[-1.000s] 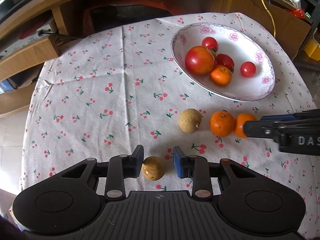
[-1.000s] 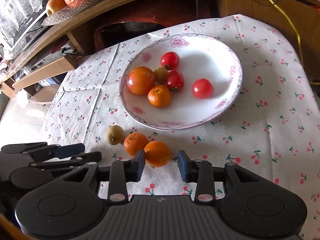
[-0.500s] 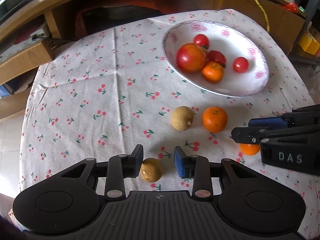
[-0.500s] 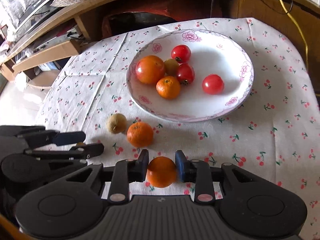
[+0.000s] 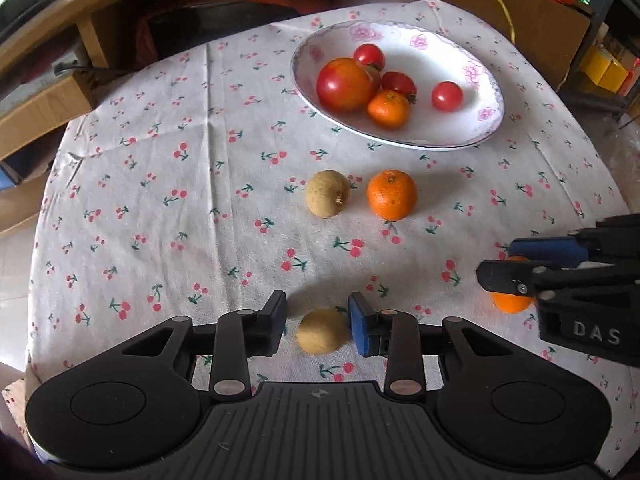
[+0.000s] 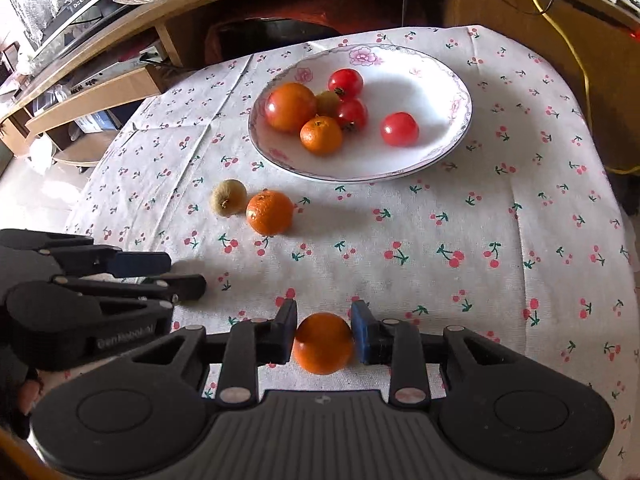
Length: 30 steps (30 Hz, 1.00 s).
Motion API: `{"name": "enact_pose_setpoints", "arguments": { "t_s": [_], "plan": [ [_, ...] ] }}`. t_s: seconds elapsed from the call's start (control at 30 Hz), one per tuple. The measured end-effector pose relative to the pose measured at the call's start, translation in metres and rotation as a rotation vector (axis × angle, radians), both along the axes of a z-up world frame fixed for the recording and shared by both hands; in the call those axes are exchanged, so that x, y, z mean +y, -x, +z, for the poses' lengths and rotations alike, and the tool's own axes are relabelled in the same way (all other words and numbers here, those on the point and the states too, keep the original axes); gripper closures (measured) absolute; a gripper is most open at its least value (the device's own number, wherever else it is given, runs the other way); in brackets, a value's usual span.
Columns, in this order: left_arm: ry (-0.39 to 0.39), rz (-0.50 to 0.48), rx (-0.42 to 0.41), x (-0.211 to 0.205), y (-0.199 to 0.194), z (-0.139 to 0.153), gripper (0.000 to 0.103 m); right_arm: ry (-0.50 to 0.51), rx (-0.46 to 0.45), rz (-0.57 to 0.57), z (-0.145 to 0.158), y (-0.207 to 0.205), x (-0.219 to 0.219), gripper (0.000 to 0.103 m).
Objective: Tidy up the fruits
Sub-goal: 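Grasp a small brown pear with the left tool while the right tool grasps a tangerine, then lift the held pear and tangerine off the tablecloth toward the bowl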
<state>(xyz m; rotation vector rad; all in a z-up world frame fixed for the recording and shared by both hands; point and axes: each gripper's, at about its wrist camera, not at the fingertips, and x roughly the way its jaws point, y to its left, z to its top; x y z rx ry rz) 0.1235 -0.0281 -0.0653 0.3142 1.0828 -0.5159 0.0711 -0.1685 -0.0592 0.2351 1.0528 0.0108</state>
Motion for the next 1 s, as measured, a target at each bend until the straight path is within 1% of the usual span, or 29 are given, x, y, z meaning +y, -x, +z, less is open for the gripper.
{"name": "enact_pose_setpoints", "arguments": {
  "t_s": [0.13, 0.2, 0.3, 0.43, 0.57, 0.63, 0.7, 0.8, 0.87, 0.93, 1.0],
  "plan": [
    [-0.012, -0.012, -0.009, -0.003, 0.007, -0.001, 0.059, 0.008, -0.016, -0.022, 0.003, 0.006, -0.004, 0.072],
    [-0.011, -0.013, -0.007, -0.003, 0.008, -0.001, 0.058, -0.007, -0.026, -0.035, 0.005, 0.012, -0.008, 0.071],
    [-0.008, -0.004, -0.002, -0.001, 0.01, 0.0, 0.058, -0.022, -0.009, -0.047, 0.003, 0.016, -0.012, 0.069],
    [-0.011, -0.008, -0.006, -0.003, 0.014, 0.001, 0.054, -0.027, -0.008, -0.046, 0.004, 0.021, -0.011, 0.066],
    [-0.007, -0.003, 0.0, -0.003, 0.012, 0.001, 0.053, -0.006, 0.008, -0.038, 0.0, 0.022, -0.007, 0.066],
    [-0.009, -0.007, 0.003, -0.003, 0.013, 0.001, 0.049, -0.001, 0.024, -0.038, -0.003, 0.021, -0.005, 0.066],
    [-0.008, -0.01, 0.002, -0.003, 0.013, 0.0, 0.048, 0.018, 0.009, -0.049, -0.002, 0.021, -0.004, 0.066],
    [-0.006, -0.011, 0.002, -0.003, 0.014, 0.001, 0.051, 0.028, 0.003, -0.049, -0.001, 0.022, -0.004, 0.067],
    [-0.013, -0.009, -0.007, -0.004, 0.015, 0.001, 0.055, 0.033, 0.003, -0.042, -0.001, 0.022, -0.003, 0.068],
    [-0.02, -0.005, -0.014, -0.004, 0.016, 0.003, 0.061, 0.041, -0.002, -0.032, -0.001, 0.024, -0.001, 0.068],
    [-0.019, 0.0, -0.015, -0.003, 0.017, 0.004, 0.064, 0.034, -0.007, -0.026, 0.0, 0.025, 0.0, 0.068]
  ]
}}
